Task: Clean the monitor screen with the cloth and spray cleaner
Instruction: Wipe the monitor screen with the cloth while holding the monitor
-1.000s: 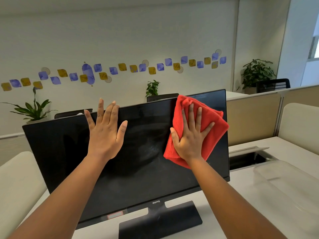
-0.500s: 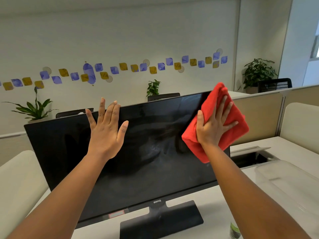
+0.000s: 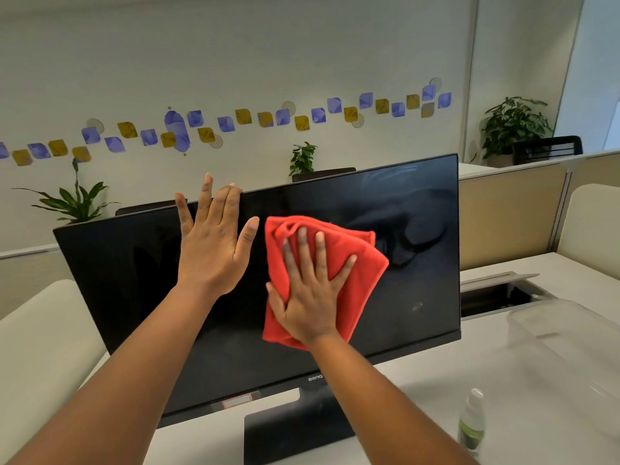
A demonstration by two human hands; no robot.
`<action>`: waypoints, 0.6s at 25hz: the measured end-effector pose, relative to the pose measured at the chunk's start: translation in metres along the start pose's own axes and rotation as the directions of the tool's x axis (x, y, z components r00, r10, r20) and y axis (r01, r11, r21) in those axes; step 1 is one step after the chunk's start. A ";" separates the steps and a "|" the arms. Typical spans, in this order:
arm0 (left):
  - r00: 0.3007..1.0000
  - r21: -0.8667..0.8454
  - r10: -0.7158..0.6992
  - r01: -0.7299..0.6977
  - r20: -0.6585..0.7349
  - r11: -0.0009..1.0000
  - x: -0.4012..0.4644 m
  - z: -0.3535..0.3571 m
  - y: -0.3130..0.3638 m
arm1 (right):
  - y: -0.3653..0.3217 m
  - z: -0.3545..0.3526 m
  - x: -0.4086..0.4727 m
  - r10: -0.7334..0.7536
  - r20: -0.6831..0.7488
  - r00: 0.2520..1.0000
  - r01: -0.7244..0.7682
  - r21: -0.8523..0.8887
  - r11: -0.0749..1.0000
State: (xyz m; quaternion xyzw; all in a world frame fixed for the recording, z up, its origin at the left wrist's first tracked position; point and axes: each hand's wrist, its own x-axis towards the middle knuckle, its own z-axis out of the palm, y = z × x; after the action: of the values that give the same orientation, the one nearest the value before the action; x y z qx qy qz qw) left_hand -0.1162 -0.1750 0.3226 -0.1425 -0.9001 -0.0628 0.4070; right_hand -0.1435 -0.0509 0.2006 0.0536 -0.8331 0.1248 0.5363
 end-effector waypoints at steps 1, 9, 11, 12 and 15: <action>1.000 0.003 0.002 -0.002 -0.001 1.000 0.000 -0.001 0.000 | -0.007 0.004 -0.012 -0.057 0.035 0.998 0.058 -0.016 0.998; 1.000 0.016 0.016 -0.016 0.022 1.000 -0.001 -0.003 -0.001 | 0.028 0.013 -0.077 -0.365 0.172 0.915 0.390 -0.143 0.910; 0.999 0.016 0.010 -0.011 0.031 1.000 -0.001 -0.003 -0.002 | 0.047 0.006 -0.069 -0.274 0.141 0.951 0.292 -0.128 0.948; 0.999 0.014 0.005 -0.006 0.032 1.000 -0.001 -0.002 -0.002 | 0.057 0.001 -0.061 -0.203 0.115 0.972 0.216 -0.113 0.970; 0.999 0.003 0.005 -0.005 0.037 1.000 -0.001 0.000 -0.001 | 0.091 -0.015 -0.023 0.002 0.028 1.000 0.000 -0.047 0.999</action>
State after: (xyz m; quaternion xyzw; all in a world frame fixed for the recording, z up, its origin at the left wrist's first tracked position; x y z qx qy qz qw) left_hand -0.1156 -0.1766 0.3216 -0.1454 -0.9071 -0.0576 0.3908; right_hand -0.1404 0.0396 0.1718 0.0424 -0.8431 0.1048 0.5257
